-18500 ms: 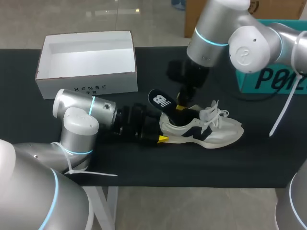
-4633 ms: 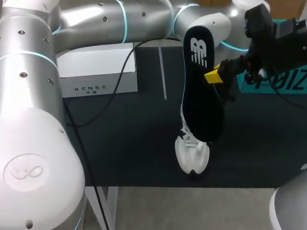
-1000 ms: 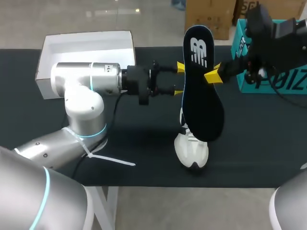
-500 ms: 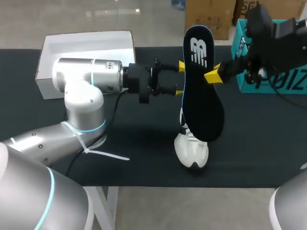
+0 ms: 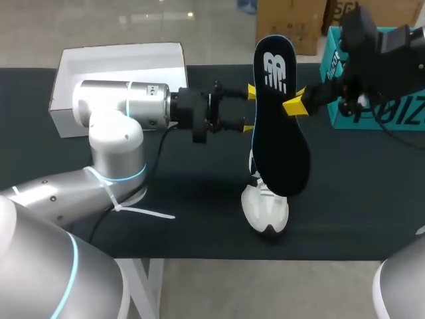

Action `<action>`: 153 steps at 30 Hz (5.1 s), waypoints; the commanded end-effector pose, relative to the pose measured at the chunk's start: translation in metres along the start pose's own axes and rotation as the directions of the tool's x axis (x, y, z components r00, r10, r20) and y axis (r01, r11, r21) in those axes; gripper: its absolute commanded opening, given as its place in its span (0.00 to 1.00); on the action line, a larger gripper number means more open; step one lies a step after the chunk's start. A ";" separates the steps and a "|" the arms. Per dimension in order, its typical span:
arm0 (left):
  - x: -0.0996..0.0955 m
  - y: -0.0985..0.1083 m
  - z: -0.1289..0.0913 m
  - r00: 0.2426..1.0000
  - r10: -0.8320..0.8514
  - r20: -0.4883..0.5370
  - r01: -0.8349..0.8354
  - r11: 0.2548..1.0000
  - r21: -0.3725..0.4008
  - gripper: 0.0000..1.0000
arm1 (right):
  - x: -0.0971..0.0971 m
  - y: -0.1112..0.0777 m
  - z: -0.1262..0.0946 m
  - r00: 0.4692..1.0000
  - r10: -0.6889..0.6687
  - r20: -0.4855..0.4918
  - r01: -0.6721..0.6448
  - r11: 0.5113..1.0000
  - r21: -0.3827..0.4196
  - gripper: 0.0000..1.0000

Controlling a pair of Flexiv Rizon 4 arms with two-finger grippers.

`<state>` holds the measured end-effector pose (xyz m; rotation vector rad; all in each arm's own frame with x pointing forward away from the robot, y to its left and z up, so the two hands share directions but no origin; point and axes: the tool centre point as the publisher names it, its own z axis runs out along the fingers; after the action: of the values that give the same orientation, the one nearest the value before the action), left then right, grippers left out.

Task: Take the shoe out of the shoebox, open the shoe tongue, remove and reinsert the insole, then place the shoe into the shoebox

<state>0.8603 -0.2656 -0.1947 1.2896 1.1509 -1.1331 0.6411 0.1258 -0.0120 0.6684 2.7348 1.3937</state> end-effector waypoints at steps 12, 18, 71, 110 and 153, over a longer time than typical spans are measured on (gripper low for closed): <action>0.001 0.000 0.002 1.000 0.002 0.000 -0.002 1.000 -0.001 1.00 | -0.024 -0.012 -0.005 0.998 0.043 -0.051 -0.043 0.999 -0.003 0.00; 0.001 0.000 0.002 1.000 0.002 0.000 -0.002 1.000 -0.001 1.00 | -0.069 -0.042 -0.021 0.980 0.156 -0.120 -0.162 0.986 -0.039 0.00; -0.038 -0.025 0.050 0.975 0.223 -0.006 -0.222 0.972 0.071 1.00 | -0.244 -0.070 0.043 0.787 0.530 -0.317 -0.453 0.844 0.285 0.00; -0.024 -0.024 0.064 0.969 0.242 -0.039 -0.241 0.970 0.036 0.00 | -0.221 -0.067 0.058 0.760 0.548 -0.351 -0.481 0.836 0.264 0.04; 0.008 -0.004 0.032 0.970 0.173 -0.172 -0.165 0.984 0.063 0.00 | -0.095 -0.067 -0.041 0.932 0.243 0.269 -0.284 0.951 0.122 1.00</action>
<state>0.8516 -0.2945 -0.2081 1.4960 1.1147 -0.9392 0.7020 0.0256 -0.0541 1.1500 2.7437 1.1120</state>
